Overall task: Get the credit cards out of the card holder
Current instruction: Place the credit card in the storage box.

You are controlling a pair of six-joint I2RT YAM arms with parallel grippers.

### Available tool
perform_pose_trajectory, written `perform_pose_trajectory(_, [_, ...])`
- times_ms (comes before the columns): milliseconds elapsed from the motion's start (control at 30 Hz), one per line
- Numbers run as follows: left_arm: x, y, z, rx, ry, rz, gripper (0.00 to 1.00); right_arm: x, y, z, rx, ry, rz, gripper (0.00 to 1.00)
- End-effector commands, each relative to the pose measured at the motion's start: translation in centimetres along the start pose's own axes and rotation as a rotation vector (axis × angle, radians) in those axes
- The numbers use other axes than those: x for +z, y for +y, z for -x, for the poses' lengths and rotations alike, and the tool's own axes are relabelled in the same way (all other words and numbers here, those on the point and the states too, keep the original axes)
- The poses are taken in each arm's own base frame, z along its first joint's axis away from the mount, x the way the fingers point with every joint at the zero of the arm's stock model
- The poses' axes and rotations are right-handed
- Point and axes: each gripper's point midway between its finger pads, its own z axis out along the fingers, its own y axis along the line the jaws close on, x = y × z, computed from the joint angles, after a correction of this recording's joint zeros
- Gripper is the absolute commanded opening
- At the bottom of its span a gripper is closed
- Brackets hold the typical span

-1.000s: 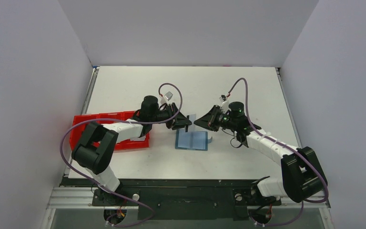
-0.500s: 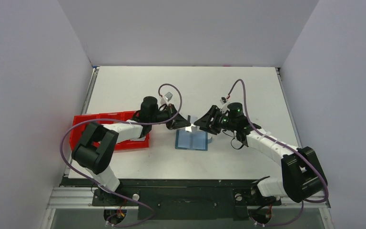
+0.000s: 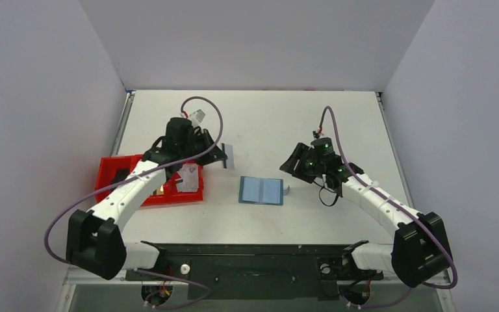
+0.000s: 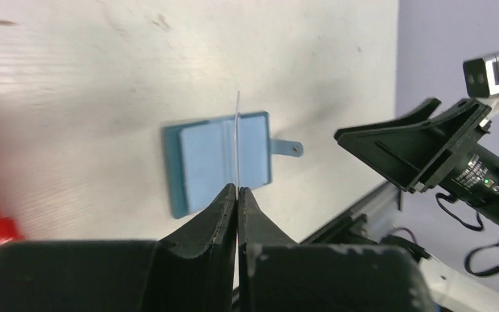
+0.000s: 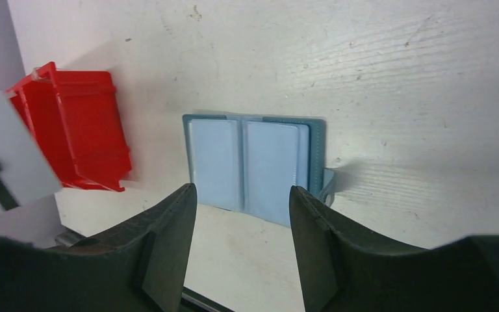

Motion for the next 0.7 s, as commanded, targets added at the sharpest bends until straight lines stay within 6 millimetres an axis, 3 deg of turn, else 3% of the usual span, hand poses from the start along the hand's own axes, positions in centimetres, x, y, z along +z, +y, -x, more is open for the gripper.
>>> perform_pose_trajectory(0, [-5.9,5.3,2.2,0.166,-0.111,0.378,0.0,-0.2,0.0,1.1,-0.058,-0.034,-0.052,0.5])
perform_pose_trajectory(33, [-7.0,5.5,2.9,0.177,-0.143,0.407,0.0,-0.1,-0.1,1.0,-0.067,-0.029,-0.06,0.5])
perform_pose_trajectory(167, [-11.6,9.1,4.5,0.232,-0.239,0.689,0.0,0.4,0.1,0.7,-0.091,0.0,-0.064,0.5])
perform_pose_trajectory(300, [-14.0,11.4,4.4,0.258,-0.239,0.859,0.0,1.1,0.2,0.3,-0.1,0.029,-0.063,0.5])
perform_pose_trajectory(433, [-14.1,13.0,4.2,0.265,-0.216,0.938,0.0,1.6,0.8,0.1,-0.108,0.048,-0.044,0.5])
perform_pose_trajectory(667, [-11.1,15.2,4.6,0.269,-0.18,0.987,0.0,1.7,1.1,-0.5,-0.123,0.072,-0.019,0.5])
